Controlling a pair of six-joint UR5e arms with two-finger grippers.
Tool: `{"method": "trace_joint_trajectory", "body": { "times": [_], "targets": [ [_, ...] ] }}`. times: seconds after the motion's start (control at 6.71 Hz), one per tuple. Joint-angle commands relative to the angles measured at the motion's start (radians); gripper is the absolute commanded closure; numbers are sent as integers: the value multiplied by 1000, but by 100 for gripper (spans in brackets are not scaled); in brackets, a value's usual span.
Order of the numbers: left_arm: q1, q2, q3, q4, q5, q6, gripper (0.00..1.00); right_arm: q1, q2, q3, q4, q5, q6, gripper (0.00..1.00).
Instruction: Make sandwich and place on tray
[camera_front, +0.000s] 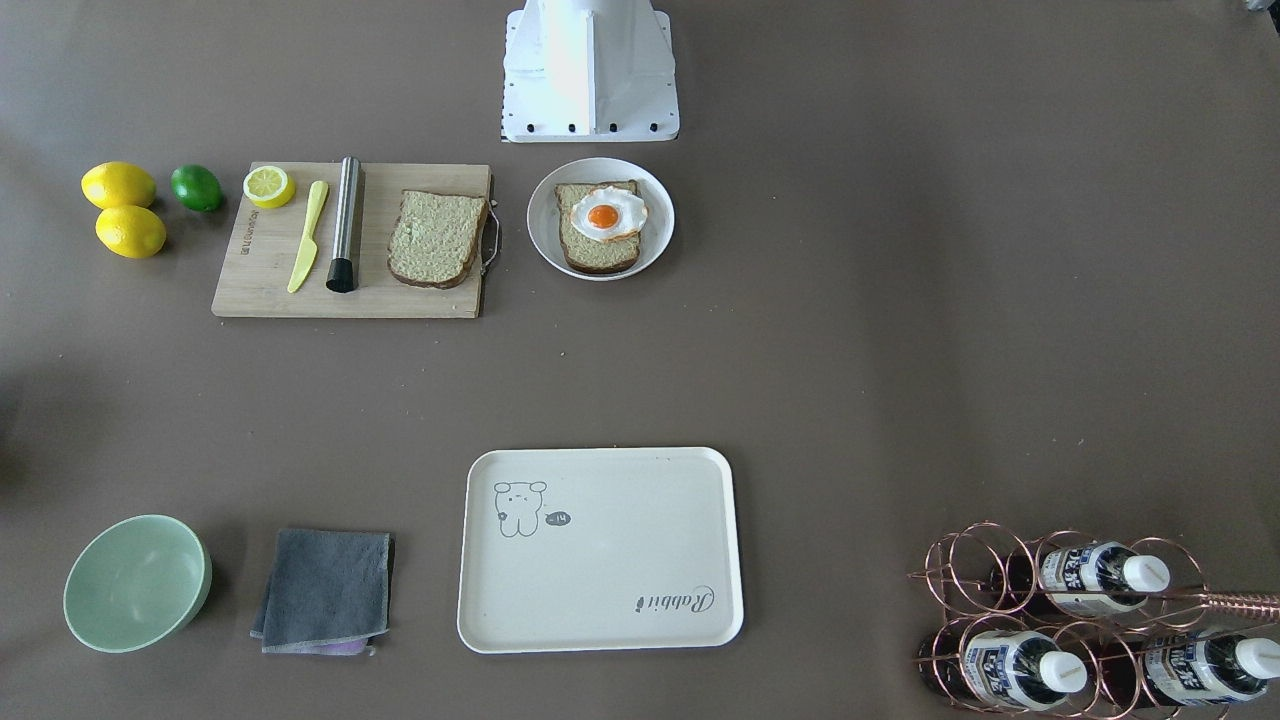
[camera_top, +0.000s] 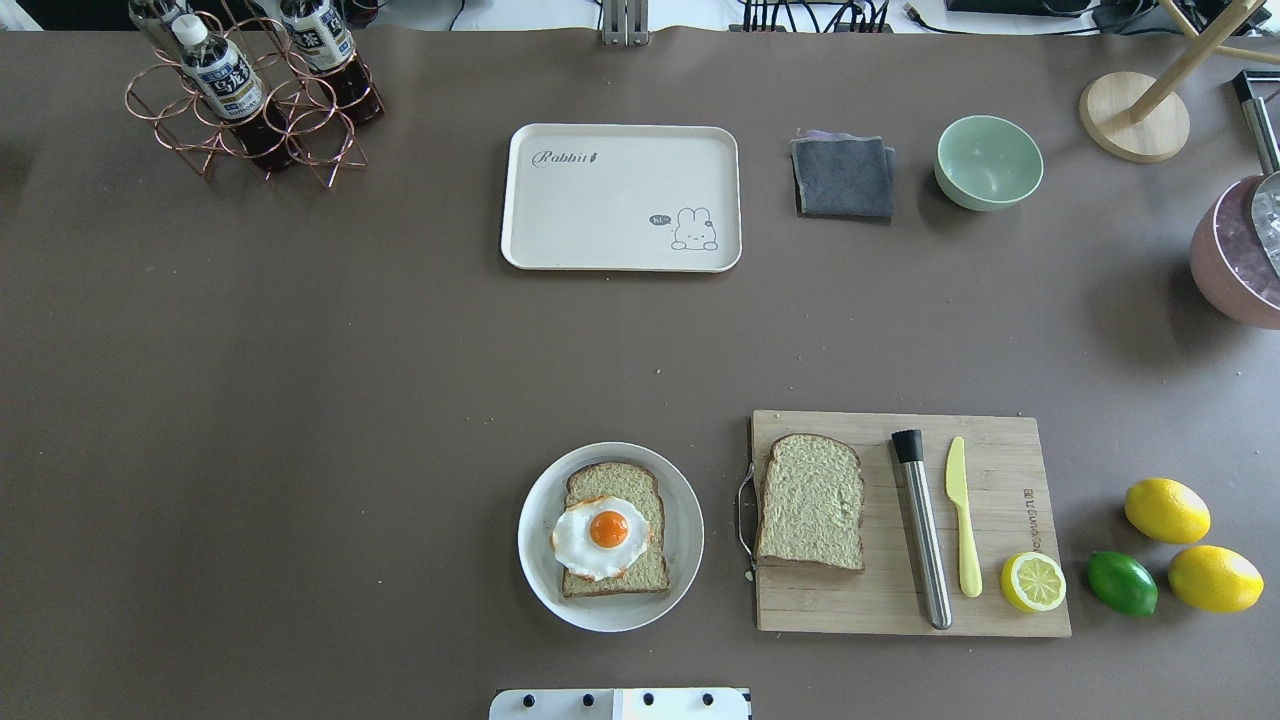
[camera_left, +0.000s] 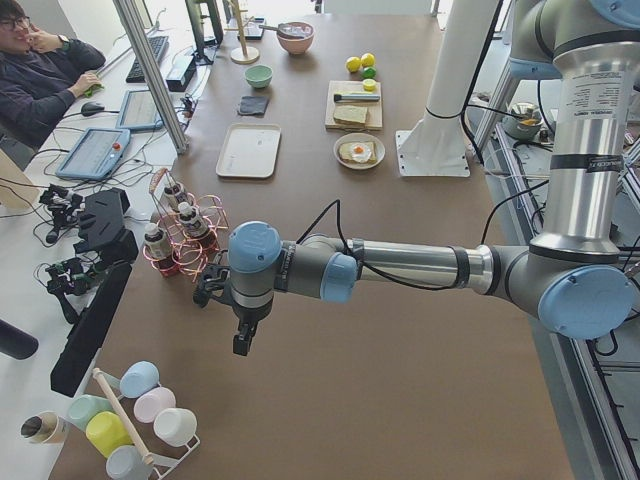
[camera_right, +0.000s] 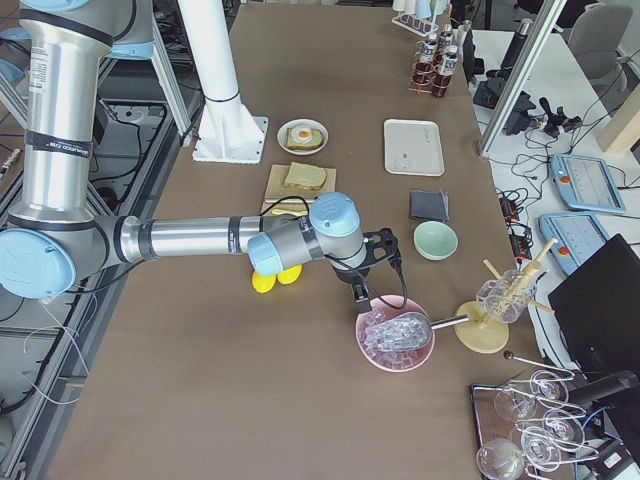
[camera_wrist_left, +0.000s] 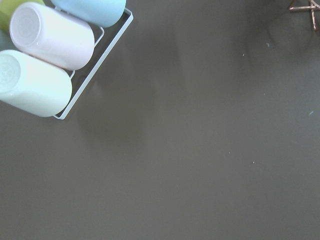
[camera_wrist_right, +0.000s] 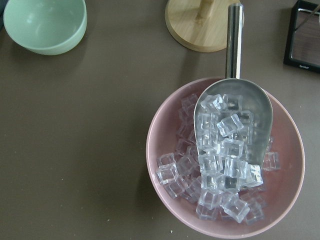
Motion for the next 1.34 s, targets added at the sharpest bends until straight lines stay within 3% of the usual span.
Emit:
{"method": "trace_joint_trajectory", "body": {
  "times": [0.0, 0.15, 0.45, 0.89, 1.19],
  "targets": [
    [9, -5, -16, -160, -59, -157, 2, -40, 65, 3, 46, 66, 34, 0],
    [150, -36, -1, -232, -47, -179, 2, -122, 86, 13, 48, 68, 142, 0],
    [239, -58, -9, -328, -38, -350, 1, -321, 170, 55, 61, 3, 402, 0],
    [342, -92, -43, -356, -38, -622, 1, -695, 224, 212, 60, -267, 985, 0],
    [389, -94, -94, -354, -36, -733, 1, -900, 221, 275, 60, -423, 1205, 0]
  ]
}}
